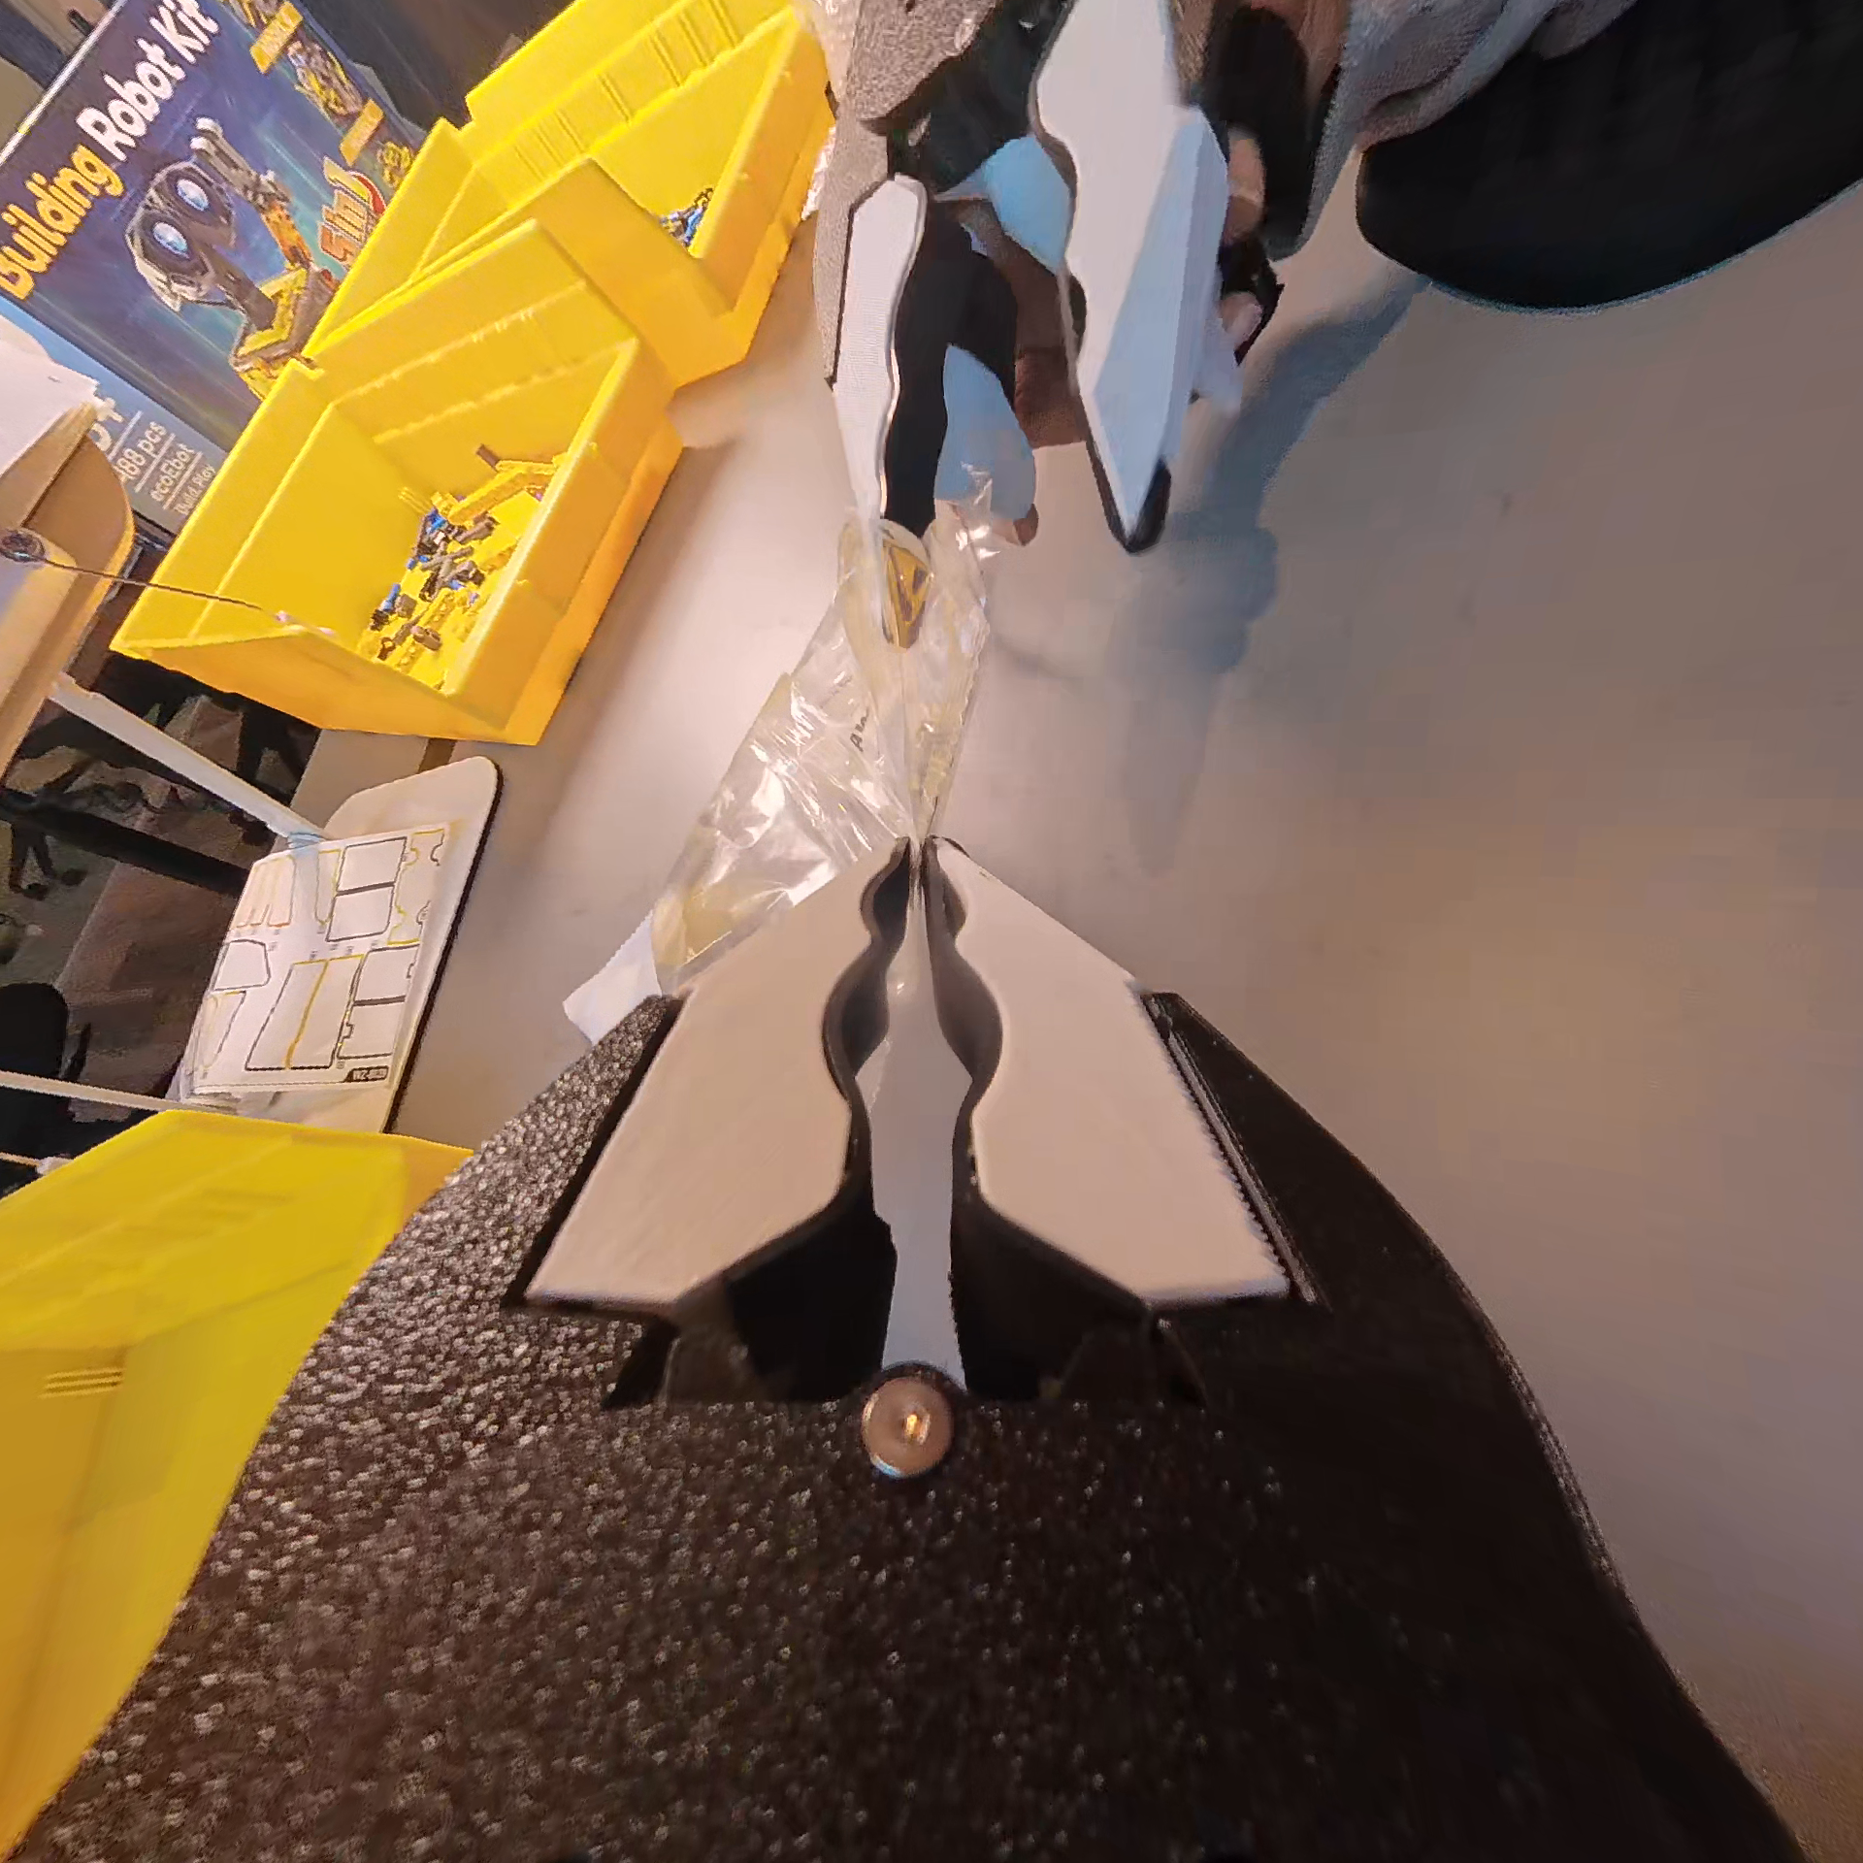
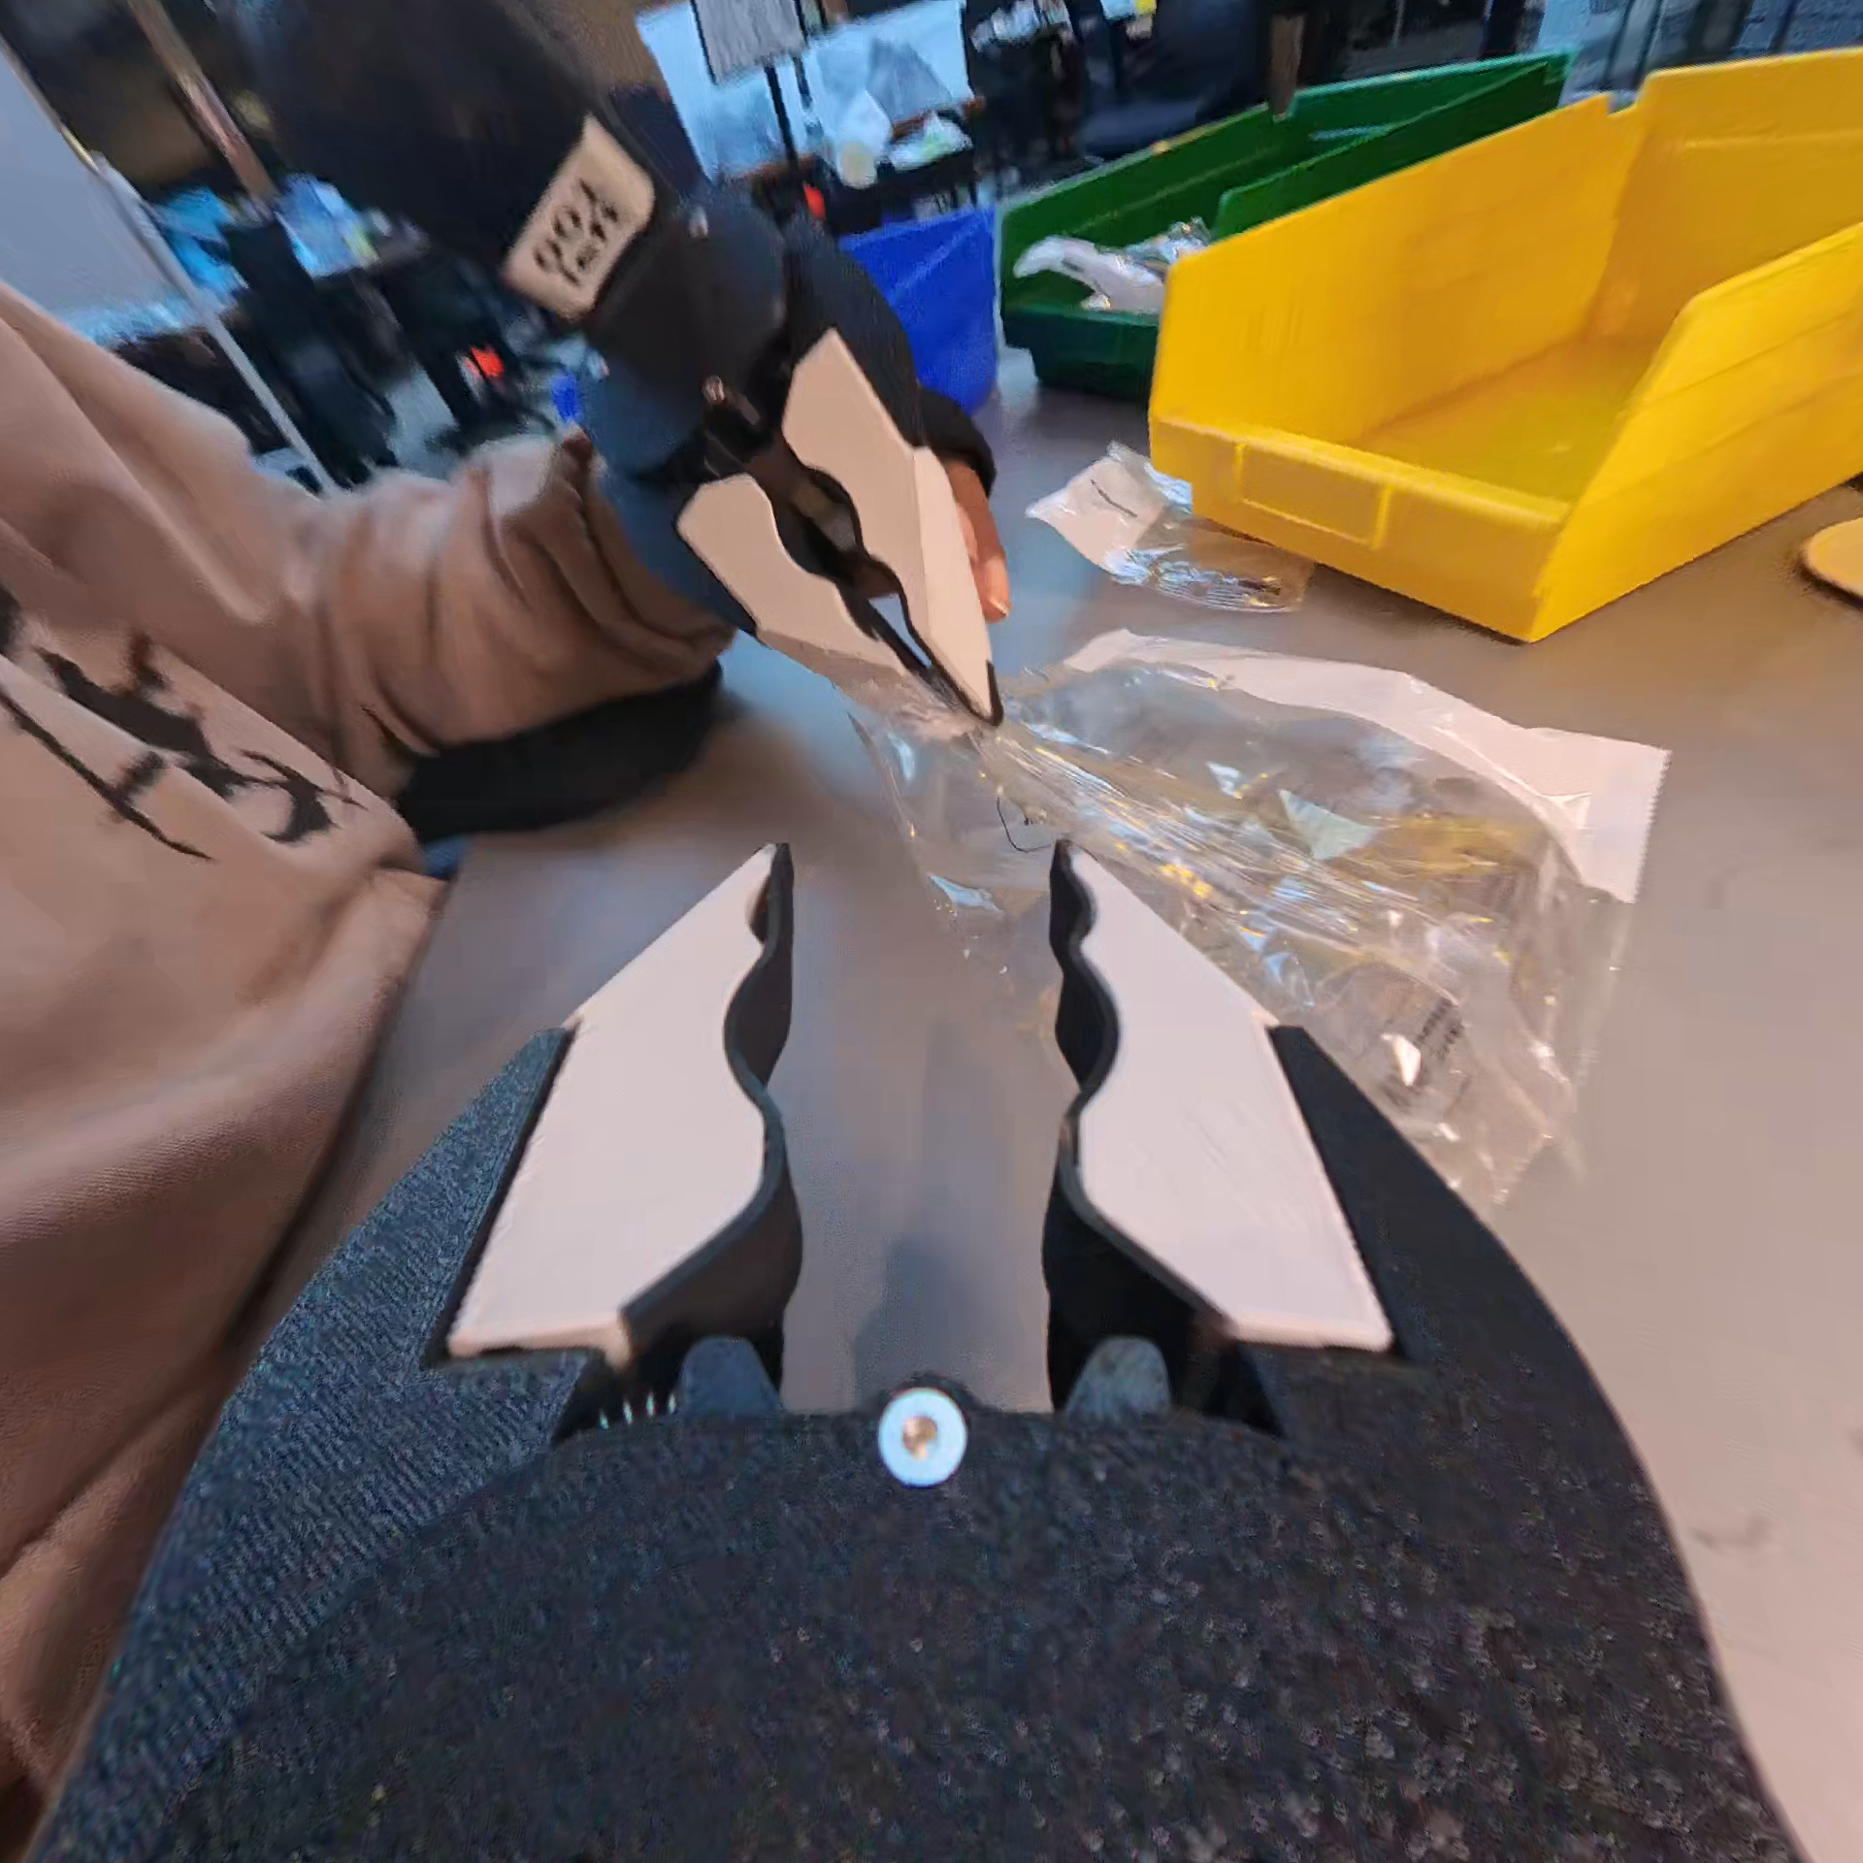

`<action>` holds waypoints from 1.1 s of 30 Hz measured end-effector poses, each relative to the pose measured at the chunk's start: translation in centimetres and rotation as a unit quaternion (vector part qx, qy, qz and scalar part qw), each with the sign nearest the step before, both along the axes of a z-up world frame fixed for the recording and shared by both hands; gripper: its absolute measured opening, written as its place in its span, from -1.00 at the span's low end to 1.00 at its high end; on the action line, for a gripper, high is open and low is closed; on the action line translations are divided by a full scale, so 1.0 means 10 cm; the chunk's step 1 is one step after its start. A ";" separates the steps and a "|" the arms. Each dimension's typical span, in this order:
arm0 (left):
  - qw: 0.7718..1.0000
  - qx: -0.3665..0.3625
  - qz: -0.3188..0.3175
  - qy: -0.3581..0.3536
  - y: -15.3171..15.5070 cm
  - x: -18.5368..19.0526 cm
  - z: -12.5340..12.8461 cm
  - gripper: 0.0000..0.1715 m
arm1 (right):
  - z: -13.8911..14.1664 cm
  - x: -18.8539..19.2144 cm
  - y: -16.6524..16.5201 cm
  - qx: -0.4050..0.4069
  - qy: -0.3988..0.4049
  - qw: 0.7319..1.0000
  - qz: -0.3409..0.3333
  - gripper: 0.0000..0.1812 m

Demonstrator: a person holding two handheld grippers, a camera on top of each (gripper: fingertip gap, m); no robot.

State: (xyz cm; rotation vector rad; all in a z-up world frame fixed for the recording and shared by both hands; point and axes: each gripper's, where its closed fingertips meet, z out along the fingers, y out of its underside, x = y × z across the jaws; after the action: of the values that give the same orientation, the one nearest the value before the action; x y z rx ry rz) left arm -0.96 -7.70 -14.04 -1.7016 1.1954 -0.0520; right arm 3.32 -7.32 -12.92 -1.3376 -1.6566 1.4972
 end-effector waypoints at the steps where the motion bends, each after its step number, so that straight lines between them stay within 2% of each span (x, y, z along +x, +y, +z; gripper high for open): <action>1: 1.000 0.004 -0.003 0.004 0.00 0.00 0.00 -1.00 | 0.09 0.03 0.00 -0.050 0.013 0.999 0.010 -0.47; 3: 1.000 0.012 -0.017 0.004 -0.03 0.03 0.01 -1.00 | 0.21 0.06 0.06 -0.147 0.022 0.989 0.017 -0.53; 5: 0.999 0.017 -0.028 0.002 -0.05 0.06 0.03 -1.00 | 0.26 0.07 0.14 -0.204 0.028 0.979 0.009 -0.70; 9: 0.999 0.029 -0.045 0.004 -0.10 0.10 0.07 -1.00 | 0.14 0.04 0.24 -0.206 0.008 0.978 -0.023 -0.98; 12: 0.998 0.037 -0.053 -0.001 -0.11 0.14 0.11 -1.00 | -0.06 -0.01 0.30 -0.098 -0.027 0.992 -0.068 -1.00; 14: 0.998 0.040 -0.057 -0.010 -0.12 0.20 0.13 -1.00 | -0.17 -0.07 0.31 0.035 -0.036 0.994 -0.098 -1.00; 15: 0.997 0.044 -0.059 -0.017 -0.12 0.23 0.15 -1.00 | -0.21 -0.11 0.31 0.118 -0.034 0.986 -0.109 -1.00; 17: 0.996 0.057 -0.064 -0.028 -0.12 0.30 0.21 -1.00 | -0.20 -0.18 0.30 0.288 -0.007 0.950 -0.124 -1.00; 20: 0.994 0.072 -0.071 -0.050 -0.15 0.38 0.32 -1.00 | -0.06 -0.28 0.14 0.440 0.071 0.888 -0.114 -1.00; 22: 0.993 0.075 -0.072 -0.060 -0.18 0.40 0.38 -1.00 | 0.03 -0.30 0.08 0.484 0.106 0.860 -0.118 -0.84; 24: 0.992 0.079 -0.072 -0.070 -0.19 0.41 0.42 -1.00 | 0.07 -0.31 0.03 0.498 0.121 0.851 -0.113 -0.69; 26: 0.990 0.082 -0.071 -0.087 -0.19 0.39 0.47 -1.00 | 0.09 -0.29 -0.05 0.502 0.131 0.849 -0.098 -0.52; 30: 0.992 0.074 -0.061 -0.087 -0.16 0.33 0.44 -0.95 | 0.11 -0.29 -0.15 0.510 0.132 0.846 -0.080 -0.34; 33: 0.992 0.082 -0.054 -0.075 -0.15 0.33 0.43 -0.93 | 0.10 -0.28 -0.16 0.498 0.130 0.854 -0.074 -0.27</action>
State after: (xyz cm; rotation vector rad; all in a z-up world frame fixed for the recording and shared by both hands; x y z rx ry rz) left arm 2.30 -9.17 -9.78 -1.4638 1.1453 -0.1419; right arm 0.54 -8.90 -11.91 -0.6134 -1.6936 0.4954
